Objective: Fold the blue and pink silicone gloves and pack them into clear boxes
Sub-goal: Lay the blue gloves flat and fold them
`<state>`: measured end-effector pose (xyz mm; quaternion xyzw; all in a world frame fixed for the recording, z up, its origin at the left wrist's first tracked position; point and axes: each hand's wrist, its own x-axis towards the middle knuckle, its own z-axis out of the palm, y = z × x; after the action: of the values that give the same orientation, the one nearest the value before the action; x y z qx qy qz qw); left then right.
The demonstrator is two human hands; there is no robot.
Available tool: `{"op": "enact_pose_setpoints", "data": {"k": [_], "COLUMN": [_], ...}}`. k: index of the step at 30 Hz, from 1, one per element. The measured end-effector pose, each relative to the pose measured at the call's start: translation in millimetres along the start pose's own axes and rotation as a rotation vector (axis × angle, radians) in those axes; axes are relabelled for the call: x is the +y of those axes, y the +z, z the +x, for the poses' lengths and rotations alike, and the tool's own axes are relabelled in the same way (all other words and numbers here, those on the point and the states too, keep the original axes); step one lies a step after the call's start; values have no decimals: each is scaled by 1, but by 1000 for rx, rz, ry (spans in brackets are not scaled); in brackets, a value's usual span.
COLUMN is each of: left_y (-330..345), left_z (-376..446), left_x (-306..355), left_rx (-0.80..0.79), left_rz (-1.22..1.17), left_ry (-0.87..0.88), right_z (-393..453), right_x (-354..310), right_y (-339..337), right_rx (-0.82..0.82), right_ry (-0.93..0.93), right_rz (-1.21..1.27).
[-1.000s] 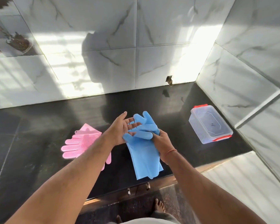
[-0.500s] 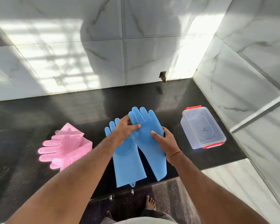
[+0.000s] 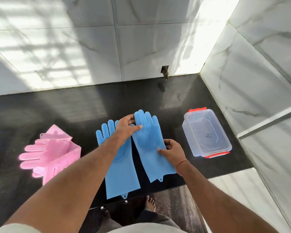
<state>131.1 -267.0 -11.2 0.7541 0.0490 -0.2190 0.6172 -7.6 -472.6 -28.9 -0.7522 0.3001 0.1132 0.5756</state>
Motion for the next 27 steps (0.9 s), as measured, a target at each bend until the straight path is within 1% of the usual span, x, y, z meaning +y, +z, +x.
{"op": "enact_pose_setpoints", "data": {"k": [2, 4, 5, 6, 7, 8, 10, 12, 14, 17, 19, 27], "left_y": [2, 8, 13, 19, 25, 33, 48, 62, 74, 81, 82, 82], "left_z": [3, 0, -4, -10, -17, -24, -36, -44, -49, -54, -54, -50], "left_x": [-1, 1, 1, -1, -7, -14, -30, -46, -62, -77, -80, -76], "left_rx": [52, 159, 223, 273, 287, 252, 79, -85, -151, -145, -134, -206], "left_rz": [-36, 27, 127, 269, 436, 605, 892, 1100, 1232, 1276, 1284, 1320], "left_ry": [-20, -2, 51, 143, 265, 382, 530, 577, 553, 497, 503, 524], "right_z": [2, 2, 2, 2, 2, 2, 0, -3, -6, -10, -11, -16], "right_x": [3, 5, 6, 6, 7, 8, 10, 13, 16, 20, 22, 24], "right_y": [-1, -1, -1, -1, -2, -2, -4, -6, -8, -11, -13, -14], "right_rx": [10, 16, 26, 40, 56, 70, 93, 113, 138, 148, 144, 137], "right_ry": [9, -4, -20, -39, -58, -74, -94, -107, -126, -138, -139, -149], "right_rz": [-31, -83, -121, -165, -209, -247, -305, -350, -393, -435, -457, -494]}}
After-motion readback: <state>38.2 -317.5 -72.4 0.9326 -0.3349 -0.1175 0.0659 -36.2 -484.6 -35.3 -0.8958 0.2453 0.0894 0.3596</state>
